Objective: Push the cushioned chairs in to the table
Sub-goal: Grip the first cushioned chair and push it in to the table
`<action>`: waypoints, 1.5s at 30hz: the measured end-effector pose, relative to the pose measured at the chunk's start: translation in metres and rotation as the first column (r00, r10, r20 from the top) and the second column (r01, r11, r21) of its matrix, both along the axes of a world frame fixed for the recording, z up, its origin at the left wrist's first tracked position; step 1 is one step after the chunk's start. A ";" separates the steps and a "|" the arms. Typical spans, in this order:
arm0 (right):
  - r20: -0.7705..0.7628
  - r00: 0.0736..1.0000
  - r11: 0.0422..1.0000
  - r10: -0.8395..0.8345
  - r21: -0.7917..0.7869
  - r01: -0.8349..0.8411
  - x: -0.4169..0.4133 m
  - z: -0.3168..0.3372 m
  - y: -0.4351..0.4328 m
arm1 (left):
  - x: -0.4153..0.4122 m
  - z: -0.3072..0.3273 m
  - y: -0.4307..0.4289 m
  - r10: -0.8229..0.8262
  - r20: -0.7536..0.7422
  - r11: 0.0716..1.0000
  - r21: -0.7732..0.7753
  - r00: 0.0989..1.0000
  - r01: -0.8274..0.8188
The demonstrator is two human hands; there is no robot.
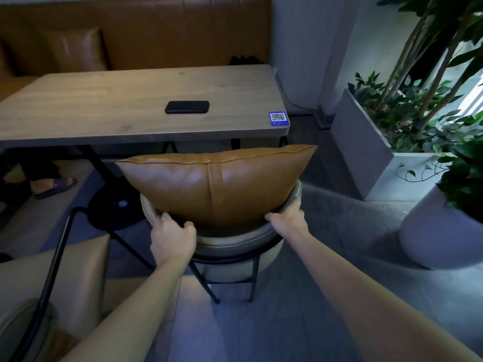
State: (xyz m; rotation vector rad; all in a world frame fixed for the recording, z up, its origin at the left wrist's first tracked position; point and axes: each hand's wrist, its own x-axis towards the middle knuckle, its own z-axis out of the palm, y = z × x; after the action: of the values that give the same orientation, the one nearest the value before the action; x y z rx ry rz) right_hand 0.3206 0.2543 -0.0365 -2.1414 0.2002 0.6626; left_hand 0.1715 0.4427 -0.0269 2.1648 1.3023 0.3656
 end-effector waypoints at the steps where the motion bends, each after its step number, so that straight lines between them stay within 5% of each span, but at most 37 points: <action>1: 0.015 1.000 1.000 0.028 -0.009 -0.027 -0.003 0.002 0.001 | 0.001 0.001 -0.010 -0.024 -0.064 1.000 -0.005 0.998 0.024; 8: 0.068 0.989 0.992 0.129 -0.026 -0.127 -0.008 0.018 -0.002 | 0.013 0.017 -0.052 -0.124 -0.228 0.992 0.007 0.966 0.129; 13: 0.100 0.982 0.988 0.157 -0.007 -0.157 -0.006 0.023 -0.017 | 0.028 0.034 -0.070 -0.176 -0.234 0.971 0.119 0.956 0.208; 20: 0.063 0.903 0.901 0.424 -0.125 -0.414 -0.019 0.004 -0.036 | 0.027 0.017 -0.074 -0.234 -0.221 0.966 0.058 0.947 0.252; 26: 0.110 0.873 0.874 0.474 -0.174 -0.453 -0.021 -0.006 -0.049 | 0.020 0.005 -0.065 -0.287 -0.148 0.956 0.026 0.946 0.294; 31: 0.090 0.916 0.920 0.391 -0.021 -0.391 -0.020 -0.004 -0.043 | 0.012 0.000 -0.055 -0.331 -0.201 0.942 -0.004 0.922 0.337; 36: 0.047 0.977 0.965 0.208 0.153 -0.213 -0.029 -0.005 -0.020 | -0.006 -0.009 -0.035 -0.479 -0.434 0.837 0.035 0.763 0.546; 45: 0.056 0.998 0.988 0.018 0.150 -0.026 -0.036 -0.009 0.006 | -0.008 -0.025 -0.010 -0.596 -0.380 0.744 0.072 0.708 0.665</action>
State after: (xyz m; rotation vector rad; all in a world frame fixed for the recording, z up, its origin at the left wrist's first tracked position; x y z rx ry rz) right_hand 0.2850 0.2605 -0.0460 -2.0158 0.0939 0.6122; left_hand 0.1638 0.4327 -0.0520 2.7769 0.5896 -0.1754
